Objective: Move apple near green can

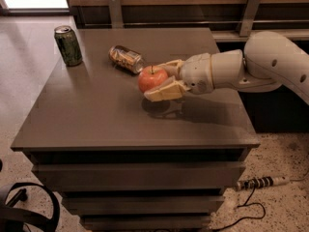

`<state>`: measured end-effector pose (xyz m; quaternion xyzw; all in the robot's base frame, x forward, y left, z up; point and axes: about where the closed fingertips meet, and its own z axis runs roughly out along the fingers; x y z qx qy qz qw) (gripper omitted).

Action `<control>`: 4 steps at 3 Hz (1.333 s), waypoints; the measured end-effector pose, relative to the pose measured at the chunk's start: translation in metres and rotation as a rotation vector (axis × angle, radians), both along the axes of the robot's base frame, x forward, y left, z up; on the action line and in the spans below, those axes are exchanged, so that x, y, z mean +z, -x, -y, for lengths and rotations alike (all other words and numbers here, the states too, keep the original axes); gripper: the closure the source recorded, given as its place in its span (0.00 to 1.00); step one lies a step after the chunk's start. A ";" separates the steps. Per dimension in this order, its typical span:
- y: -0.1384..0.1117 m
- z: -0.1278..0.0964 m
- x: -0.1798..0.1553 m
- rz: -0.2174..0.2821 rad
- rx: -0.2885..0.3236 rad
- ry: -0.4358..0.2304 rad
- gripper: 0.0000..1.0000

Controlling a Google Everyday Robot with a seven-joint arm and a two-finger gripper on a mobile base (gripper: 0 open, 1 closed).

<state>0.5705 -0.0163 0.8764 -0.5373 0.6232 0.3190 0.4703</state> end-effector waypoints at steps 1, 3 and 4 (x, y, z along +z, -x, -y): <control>0.001 -0.036 0.013 0.006 -0.035 -0.034 1.00; -0.014 -0.128 0.006 0.007 -0.068 -0.088 1.00; -0.021 -0.167 0.008 0.025 -0.074 -0.065 1.00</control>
Offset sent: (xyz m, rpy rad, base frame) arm 0.0187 0.1403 0.0078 0.1390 -0.0124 -0.0863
